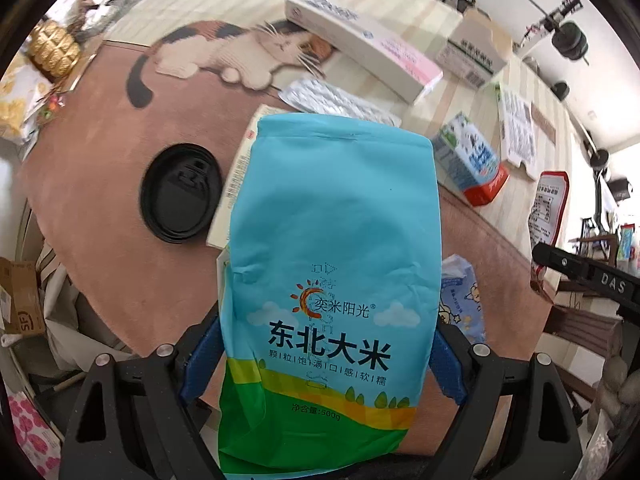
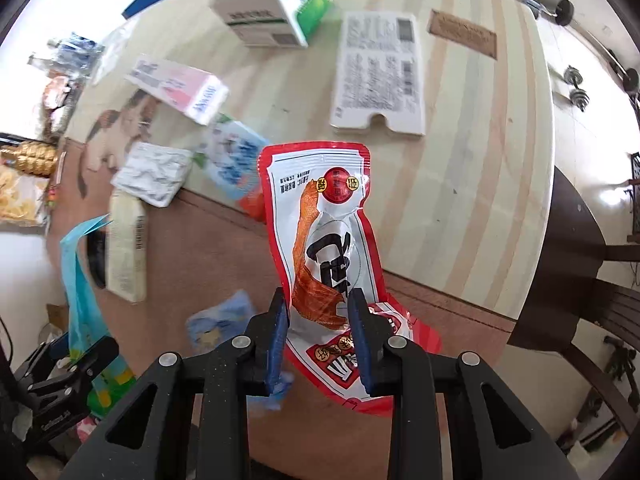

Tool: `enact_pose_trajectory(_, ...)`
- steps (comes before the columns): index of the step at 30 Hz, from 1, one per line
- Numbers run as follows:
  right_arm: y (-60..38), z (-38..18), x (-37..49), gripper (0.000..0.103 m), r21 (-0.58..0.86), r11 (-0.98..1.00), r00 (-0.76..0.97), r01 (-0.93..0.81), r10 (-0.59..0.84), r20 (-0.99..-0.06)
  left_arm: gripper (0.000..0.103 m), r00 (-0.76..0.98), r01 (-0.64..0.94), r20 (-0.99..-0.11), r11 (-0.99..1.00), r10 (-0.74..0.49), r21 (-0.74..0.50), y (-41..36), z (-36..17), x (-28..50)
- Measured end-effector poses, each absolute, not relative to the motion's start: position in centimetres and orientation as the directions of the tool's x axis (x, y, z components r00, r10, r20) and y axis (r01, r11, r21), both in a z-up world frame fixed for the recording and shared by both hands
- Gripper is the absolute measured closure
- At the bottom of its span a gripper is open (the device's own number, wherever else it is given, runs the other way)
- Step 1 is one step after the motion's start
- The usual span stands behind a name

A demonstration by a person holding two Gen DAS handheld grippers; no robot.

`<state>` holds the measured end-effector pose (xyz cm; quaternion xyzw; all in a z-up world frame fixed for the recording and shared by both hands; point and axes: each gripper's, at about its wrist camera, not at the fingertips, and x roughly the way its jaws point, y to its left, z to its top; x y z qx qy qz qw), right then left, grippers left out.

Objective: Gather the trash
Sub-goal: 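Grasp the blue-green rice bag with the left gripper while the right gripper grasps the red-white snack wrapper, then lift both held items and carry them toward the white trash bin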

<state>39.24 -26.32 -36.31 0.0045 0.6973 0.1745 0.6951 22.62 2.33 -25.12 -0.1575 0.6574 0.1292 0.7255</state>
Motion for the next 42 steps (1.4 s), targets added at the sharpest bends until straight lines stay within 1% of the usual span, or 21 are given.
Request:
enact_pose_trajectory(3, -24.4, -32.9, 37.3, 0.072, 0.271, 0.921, -0.021, -0.280, 0.276, -0.961, 0.015, 0.154, -0.420, -0.988, 0.905, -0.007, -0.072, 1.4, -25.0, 21.5)
enact_pose_trajectory(4, -23.6, -32.2, 36.8, 0.076, 0.277, 0.913, -0.016, -0.300, 0.285, -0.958, 0.015, 0.177, -0.428, -0.984, 0.900, -0.005, -0.082, 0.8, -25.7, 21.2)
enact_pose_trajectory(5, -22.6, -31.2, 35.9, 0.091, 0.285, 0.905, -0.012, -0.316, 0.297, -0.955, 0.015, 0.194, -0.439, -0.981, 0.895, 0.001, -0.086, 1.2, -25.0, 20.6)
enact_pose_trajectory(6, -21.6, -30.5, 35.2, 0.098, 0.280, 0.898, -0.010, -0.341, 0.294, -0.956, 0.015, 0.210, -0.446, -0.978, 0.890, 0.003, -0.093, 1.7, -26.1, 20.5)
enact_pose_trajectory(8, -18.8, -29.7, 33.8, 0.098, 0.291, 0.877, -0.001, -0.382, 0.315, -0.949, 0.015, 0.236, -0.464, -0.972, 0.880, 0.013, -0.101, 2.5, -25.6, 19.2)
enact_pose_trajectory(10, -17.3, -29.3, 32.9, 0.098, 0.268, 0.871, 0.025, -0.412, 0.305, -0.952, 0.015, 0.238, -0.482, -0.970, 0.873, 0.041, -0.082, 3.6, -25.0, 17.2)
enact_pose_trajectory(15, -15.2, -30.3, 32.0, 0.099, 0.240, 0.881, 0.052, -0.408, 0.285, -0.957, 0.015, 0.245, -0.546, -0.966, 0.835, 0.084, -0.066, 4.7, -26.7, 15.3)
enact_pose_trajectory(16, -14.7, -30.8, 32.2, 0.097, 0.235, 0.880, 0.043, -0.414, 0.277, -0.960, 0.015, 0.244, -0.555, -0.965, 0.830, 0.097, -0.057, 4.7, -27.1, 15.0)
enact_pose_trajectory(17, -14.2, -31.3, 32.3, 0.091, 0.228, 0.880, 0.038, -0.416, 0.267, -0.963, 0.015, 0.243, -0.565, -0.963, 0.824, 0.116, -0.044, 5.0, -27.3, 14.6)
enact_pose_trajectory(18, -13.8, -32.1, 32.5, 0.062, 0.208, 0.885, 0.030, -0.416, 0.241, -0.970, 0.015, 0.237, -0.577, -0.962, 0.816, 0.137, -0.026, 5.1, -27.6, 14.4)
enact_pose_trajectory(19, -13.5, -32.7, 32.8, 0.025, 0.204, 0.886, 0.022, -0.416, 0.234, -0.972, 0.015, 0.228, -0.589, -0.961, 0.808, 0.154, -0.010, 5.2, -28.1, 14.3)
enact_pose_trajectory(20, -13.2, -33.7, 33.2, 0.014, 0.211, 0.890, 0.002, -0.405, 0.232, -0.973, 0.015, 0.217, -0.599, -0.962, 0.801, 0.163, 0.000, 5.3, -28.7, 14.4)
enact_pose_trajectory(27, -11.0, -40.4, 36.7, 0.013, 0.230, 0.929, -0.099, -0.289, 0.210, -0.973, 0.015, 0.124, -0.666, -0.975, 0.744, 0.183, 0.055, 6.9, -32.9, 15.6)
enact_pose_trajectory(28, -10.6, -40.9, 37.0, 0.016, 0.227, 0.928, -0.103, -0.294, 0.205, -0.973, 0.015, 0.118, -0.671, -0.976, 0.740, 0.182, 0.057, 7.1, -33.2, 15.7)
enact_pose_trajectory(29, -9.8, -42.0, 37.2, 0.023, 0.215, 0.924, -0.117, -0.316, 0.187, -0.975, 0.015, 0.110, -0.675, -0.978, 0.735, 0.179, 0.059, 7.3, -33.6, 15.9)
enact_pose_trajectory(30, -9.1, -42.2, 37.0, 0.033, 0.182, 0.922, -0.108, -0.342, 0.153, -0.982, 0.015, 0.107, -0.676, -0.978, 0.734, 0.179, 0.061, 7.4, -33.8, 16.0)
enact_pose_trajectory(31, -8.7, -42.0, 36.9, 0.068, 0.168, 0.916, -0.088, -0.364, 0.146, -0.985, 0.015, 0.106, -0.677, -0.978, 0.734, 0.182, 0.063, 7.5, -34.0, 16.1)
enact_pose_trajectory(32, -7.7, -41.7, 36.4, 0.076, 0.146, 0.899, -0.070, -0.414, 0.128, -0.989, 0.015, 0.105, -0.677, -0.978, 0.733, 0.181, 0.063, 7.5, -34.1, 16.1)
enact_pose_trajectory(34, -7.2, -41.3, 36.0, 0.080, 0.125, 0.891, -0.054, -0.436, 0.112, -0.992, 0.015, 0.108, -0.679, -0.978, 0.732, 0.179, 0.059, 7.6, -34.1, 16.0)
enact_pose_trajectory(36, -7.2, -40.5, 35.7, 0.084, 0.143, 0.889, -0.045, -0.434, 0.137, -0.990, 0.015, 0.114, -0.682, -0.978, 0.730, 0.173, 0.049, 7.7, -33.8, 15.7)
enact_pose_trajectory(42, -8.2, -36.8, 35.1, 0.085, 0.183, 0.891, 0.004, -0.415, 0.203, -0.979, 0.015, 0.163, -0.697, -0.971, 0.717, 0.175, 0.013, 8.2, -31.5, 13.9)
